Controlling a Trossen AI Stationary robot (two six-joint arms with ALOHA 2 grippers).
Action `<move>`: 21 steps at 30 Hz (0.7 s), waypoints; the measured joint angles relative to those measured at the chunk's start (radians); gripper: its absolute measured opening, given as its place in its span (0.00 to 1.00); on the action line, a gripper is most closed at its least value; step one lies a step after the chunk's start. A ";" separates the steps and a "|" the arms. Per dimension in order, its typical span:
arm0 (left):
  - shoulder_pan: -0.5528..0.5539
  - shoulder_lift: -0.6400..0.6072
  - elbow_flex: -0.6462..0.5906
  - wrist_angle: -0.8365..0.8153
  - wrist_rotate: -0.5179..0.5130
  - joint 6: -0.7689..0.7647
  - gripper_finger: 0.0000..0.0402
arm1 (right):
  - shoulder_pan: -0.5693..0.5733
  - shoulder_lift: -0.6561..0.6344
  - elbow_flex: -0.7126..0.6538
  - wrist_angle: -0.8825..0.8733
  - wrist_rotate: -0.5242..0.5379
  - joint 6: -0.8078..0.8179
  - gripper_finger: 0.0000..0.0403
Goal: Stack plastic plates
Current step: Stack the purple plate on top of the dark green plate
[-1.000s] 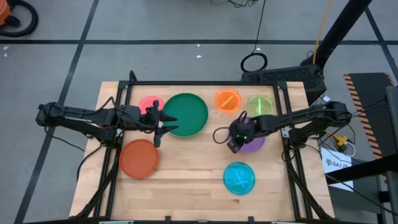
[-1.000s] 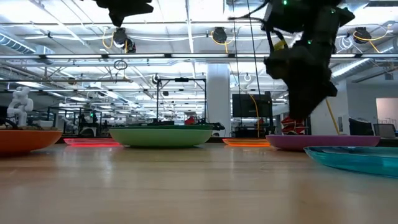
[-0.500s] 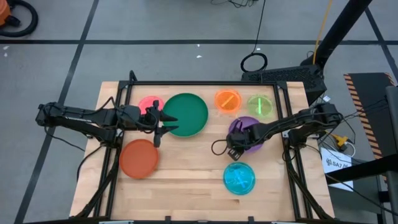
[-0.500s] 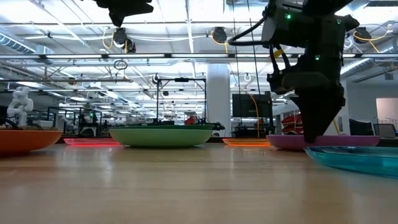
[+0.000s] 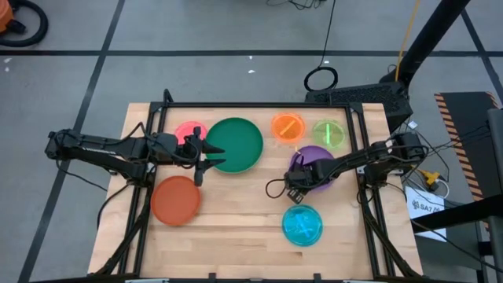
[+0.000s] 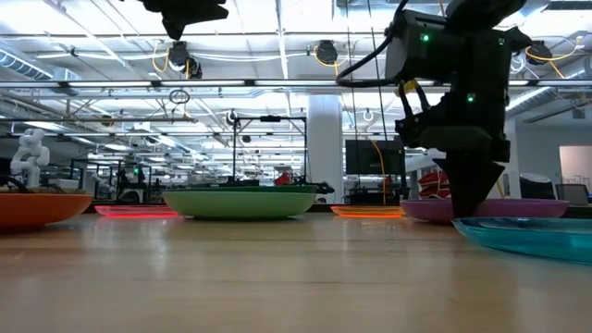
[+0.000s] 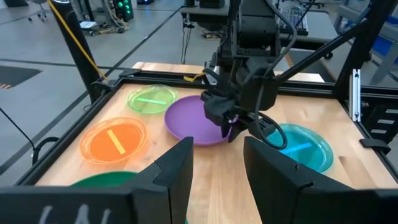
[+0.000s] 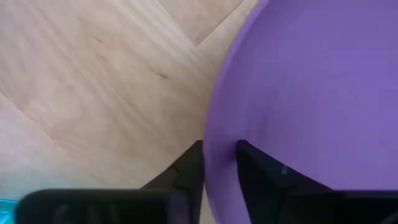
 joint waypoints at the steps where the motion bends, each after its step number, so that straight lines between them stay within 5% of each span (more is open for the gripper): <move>1: 0.000 0.000 0.000 0.000 0.000 0.000 0.37 | 0.000 0.000 0.000 -0.001 0.001 -0.003 0.15; 7: 0.000 0.000 0.000 0.000 0.000 0.000 0.37 | 0.007 -0.014 0.009 -0.032 0.022 -0.018 0.03; 15: 0.000 0.000 0.000 0.016 -0.012 0.002 0.37 | 0.042 -0.016 0.179 -0.306 0.077 -0.061 0.02; 21: 0.000 0.000 0.000 0.053 -0.024 0.004 0.37 | 0.032 -0.016 0.293 -0.344 0.111 -0.193 0.02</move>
